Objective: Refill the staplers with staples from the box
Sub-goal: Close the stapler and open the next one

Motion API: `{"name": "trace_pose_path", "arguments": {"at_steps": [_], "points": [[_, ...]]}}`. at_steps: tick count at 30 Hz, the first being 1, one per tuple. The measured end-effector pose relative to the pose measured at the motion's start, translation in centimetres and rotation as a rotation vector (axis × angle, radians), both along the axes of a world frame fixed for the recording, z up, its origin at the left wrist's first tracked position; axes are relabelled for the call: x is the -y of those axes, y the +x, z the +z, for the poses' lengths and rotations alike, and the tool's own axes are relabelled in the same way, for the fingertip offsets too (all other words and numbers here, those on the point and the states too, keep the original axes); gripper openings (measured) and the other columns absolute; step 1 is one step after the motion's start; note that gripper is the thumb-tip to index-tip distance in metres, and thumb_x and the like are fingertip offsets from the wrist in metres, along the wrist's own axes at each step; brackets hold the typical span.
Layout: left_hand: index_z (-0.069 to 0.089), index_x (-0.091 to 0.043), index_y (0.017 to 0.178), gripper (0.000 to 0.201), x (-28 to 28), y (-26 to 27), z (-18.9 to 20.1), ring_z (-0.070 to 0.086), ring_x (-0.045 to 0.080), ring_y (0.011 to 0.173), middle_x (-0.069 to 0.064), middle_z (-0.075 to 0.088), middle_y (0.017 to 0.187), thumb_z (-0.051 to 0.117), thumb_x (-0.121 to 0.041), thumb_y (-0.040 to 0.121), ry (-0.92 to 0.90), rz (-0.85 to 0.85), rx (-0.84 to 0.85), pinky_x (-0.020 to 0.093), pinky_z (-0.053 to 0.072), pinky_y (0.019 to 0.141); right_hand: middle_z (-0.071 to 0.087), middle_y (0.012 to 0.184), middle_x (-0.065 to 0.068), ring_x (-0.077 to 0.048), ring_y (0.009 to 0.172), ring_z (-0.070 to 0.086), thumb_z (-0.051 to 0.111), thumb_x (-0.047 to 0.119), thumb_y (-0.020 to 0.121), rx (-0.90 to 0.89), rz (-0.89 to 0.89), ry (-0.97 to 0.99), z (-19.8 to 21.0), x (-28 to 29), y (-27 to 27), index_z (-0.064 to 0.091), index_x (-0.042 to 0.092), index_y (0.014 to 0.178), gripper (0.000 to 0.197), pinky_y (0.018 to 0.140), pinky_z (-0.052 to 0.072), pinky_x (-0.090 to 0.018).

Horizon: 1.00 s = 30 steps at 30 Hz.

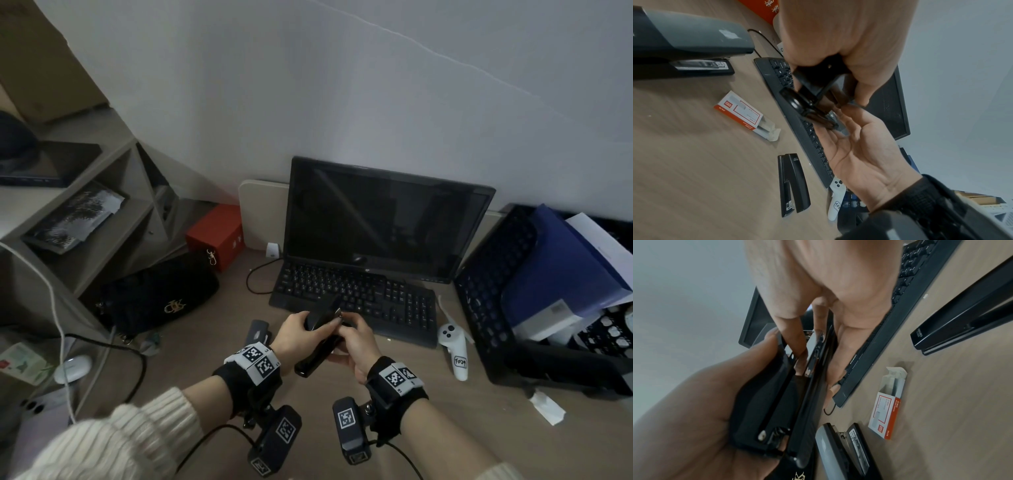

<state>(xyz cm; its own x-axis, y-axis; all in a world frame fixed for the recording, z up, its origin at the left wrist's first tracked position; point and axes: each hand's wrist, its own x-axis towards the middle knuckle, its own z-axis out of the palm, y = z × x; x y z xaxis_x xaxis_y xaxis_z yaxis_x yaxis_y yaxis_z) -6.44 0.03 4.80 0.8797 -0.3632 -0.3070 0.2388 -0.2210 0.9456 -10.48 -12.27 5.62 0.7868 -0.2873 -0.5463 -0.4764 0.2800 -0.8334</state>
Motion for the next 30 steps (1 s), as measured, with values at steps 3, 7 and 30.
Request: {"name": "trace_pose_path", "arguments": {"at_steps": [3,7,30], "points": [[0.072,-0.016,0.094,0.028,0.0,-0.1,0.1,0.074,0.015,0.080,0.003,0.077,0.087,0.076,-0.041,0.082,-0.012,0.001,-0.009,0.035,0.062,0.078,0.065,0.109,-0.016,-0.028,0.096,0.065,0.049,0.002,0.093,0.001,-0.008,0.006,0.1,0.0,0.0,0.056,0.014,0.111,0.022,0.062,0.057,-0.040],[0.072,-0.014,0.096,0.030,-0.1,0.0,0.0,0.075,0.015,0.079,0.004,0.077,0.086,0.077,-0.041,0.082,-0.020,0.006,-0.015,0.036,0.062,0.077,0.065,0.108,-0.017,-0.030,0.097,0.065,0.049,0.002,0.093,0.009,-0.014,0.002,0.1,0.1,0.1,0.057,0.014,0.109,0.021,0.068,0.058,-0.045],[0.071,-0.005,0.099,0.032,0.6,-0.1,1.5,0.075,0.024,0.078,0.016,0.075,0.092,0.076,-0.032,0.085,-0.143,0.057,-0.168,0.033,0.061,0.065,0.066,0.104,-0.013,-0.030,0.094,0.065,0.050,0.005,0.093,0.081,-0.107,-0.154,-0.3,-0.4,0.6,0.061,0.016,0.104,0.019,0.055,0.056,-0.034]]}}
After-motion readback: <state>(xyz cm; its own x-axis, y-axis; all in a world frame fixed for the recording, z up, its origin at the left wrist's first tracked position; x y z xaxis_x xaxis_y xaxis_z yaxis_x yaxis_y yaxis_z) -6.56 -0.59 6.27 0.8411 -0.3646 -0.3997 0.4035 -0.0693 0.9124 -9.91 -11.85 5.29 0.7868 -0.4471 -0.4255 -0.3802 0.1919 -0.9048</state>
